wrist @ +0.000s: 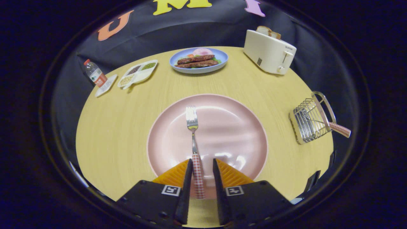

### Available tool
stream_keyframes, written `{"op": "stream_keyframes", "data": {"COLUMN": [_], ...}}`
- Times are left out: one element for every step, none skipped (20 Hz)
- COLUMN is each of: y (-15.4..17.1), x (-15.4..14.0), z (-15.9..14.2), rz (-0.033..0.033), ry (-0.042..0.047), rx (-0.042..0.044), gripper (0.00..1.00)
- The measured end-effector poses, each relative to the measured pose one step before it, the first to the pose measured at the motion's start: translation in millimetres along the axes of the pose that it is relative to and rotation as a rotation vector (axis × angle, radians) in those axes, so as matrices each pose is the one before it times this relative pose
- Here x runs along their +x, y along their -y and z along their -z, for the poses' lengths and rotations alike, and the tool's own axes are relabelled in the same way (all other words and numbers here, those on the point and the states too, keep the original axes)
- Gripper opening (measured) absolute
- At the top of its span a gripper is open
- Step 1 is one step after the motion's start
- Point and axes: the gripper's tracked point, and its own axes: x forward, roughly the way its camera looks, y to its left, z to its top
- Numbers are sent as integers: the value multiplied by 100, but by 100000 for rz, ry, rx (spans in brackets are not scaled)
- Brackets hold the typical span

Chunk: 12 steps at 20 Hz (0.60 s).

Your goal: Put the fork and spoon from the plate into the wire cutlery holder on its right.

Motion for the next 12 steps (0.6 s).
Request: {"op": "stream_keyframes", "data": {"y": [-56, 113, 380, -271, 47, 83, -92, 201, 91, 112, 143, 169], "x": [366, -13, 154, -221, 46, -79, -393, -352, -479, -660, -672, -682], "z": [-12, -123, -153, 89, -67, 255, -155, -139, -330, -256, -219, -121], "rz": [-78, 1614, 181, -811, -1210, -960, -1525, -1148, -934, -955, -939, -693], "ry": [625, -258, 218, 68, -215, -986, -422, 404, 1034, 968, 551, 11], "rx": [532, -108, 305, -577, -259, -33, -566, -1337, -1491, -1487, -1164, -1189], "gripper": [26, 29, 21, 13, 8, 8, 5, 3, 3, 3, 2, 2]}}
